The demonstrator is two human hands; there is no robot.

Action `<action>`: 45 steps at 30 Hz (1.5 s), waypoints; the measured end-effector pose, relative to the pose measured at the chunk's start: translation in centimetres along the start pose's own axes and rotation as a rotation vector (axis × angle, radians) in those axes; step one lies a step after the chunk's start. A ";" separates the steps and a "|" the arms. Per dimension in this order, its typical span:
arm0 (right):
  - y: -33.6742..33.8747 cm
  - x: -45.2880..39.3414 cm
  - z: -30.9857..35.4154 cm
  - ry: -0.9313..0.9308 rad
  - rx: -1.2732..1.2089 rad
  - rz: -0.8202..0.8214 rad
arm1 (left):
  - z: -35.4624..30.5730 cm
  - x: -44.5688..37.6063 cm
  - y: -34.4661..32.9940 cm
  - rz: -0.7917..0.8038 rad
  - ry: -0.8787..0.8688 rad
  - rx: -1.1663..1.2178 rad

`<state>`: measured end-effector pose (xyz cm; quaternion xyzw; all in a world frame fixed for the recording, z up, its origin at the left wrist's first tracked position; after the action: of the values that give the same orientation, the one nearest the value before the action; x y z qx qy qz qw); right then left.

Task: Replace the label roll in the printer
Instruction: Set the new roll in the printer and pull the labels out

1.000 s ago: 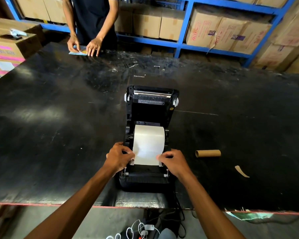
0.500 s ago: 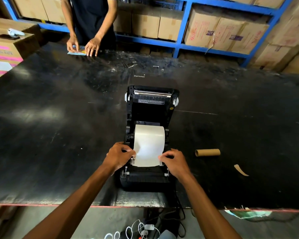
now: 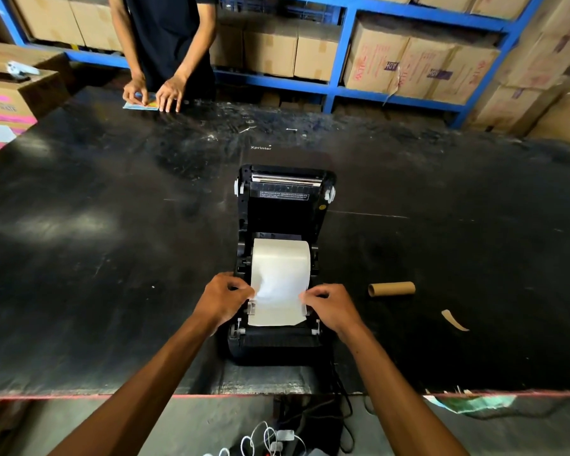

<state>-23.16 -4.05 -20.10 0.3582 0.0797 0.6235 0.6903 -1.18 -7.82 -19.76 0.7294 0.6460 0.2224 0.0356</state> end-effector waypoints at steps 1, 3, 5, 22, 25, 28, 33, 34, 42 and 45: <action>-0.1 0.1 0.0 0.000 -0.013 -0.008 | 0.1 -0.1 0.0 0.005 0.004 -0.060; -0.1 0.3 0.0 0.026 0.020 -0.026 | 0.2 0.0 0.0 0.001 0.005 -0.135; 0.8 0.6 0.6 0.088 0.174 -0.129 | 0.1 0.2 0.1 -0.020 0.004 -0.151; -0.6 5.1 2.1 0.501 0.420 -0.189 | -2.2 3.8 0.7 -0.134 -0.370 -0.254; -0.3 5.6 2.5 0.535 0.417 -0.214 | -3.7 6.1 -1.4 0.055 -0.634 -0.440; -0.6 6.2 2.2 0.540 0.395 -0.199 | -3.7 7.8 -3.1 0.142 -0.740 -0.687; -0.9 7.3 1.3 0.550 0.410 -0.154 | -3.5 9.7 -3.6 0.172 -0.861 -0.704; -1.0 7.7 1.2 0.568 0.411 -0.150 | -3.2 10.0 -3.6 0.191 -0.863 -0.693; -2.6 10.4 -0.8 0.664 0.451 -0.133 | -1.1 12.2 -4.2 0.280 -0.865 -0.637; -3.4 11.3 -1.5 0.726 0.515 -0.161 | -0.1 12.6 -4.8 0.296 -0.831 -0.625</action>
<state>-18.88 7.05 -19.36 0.2691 0.4966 0.6130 0.5525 -4.83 5.04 -17.77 0.7937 0.3710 0.0994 0.4718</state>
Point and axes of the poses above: each hand's wrist, its own x-axis away from the middle knuckle, its own y-axis out of the back of the hand, z = x × y, the point moved 9 cm from there along -x, towards the middle knuckle, and after that the axes turned 10 degrees about x, right-handed, at the moved point
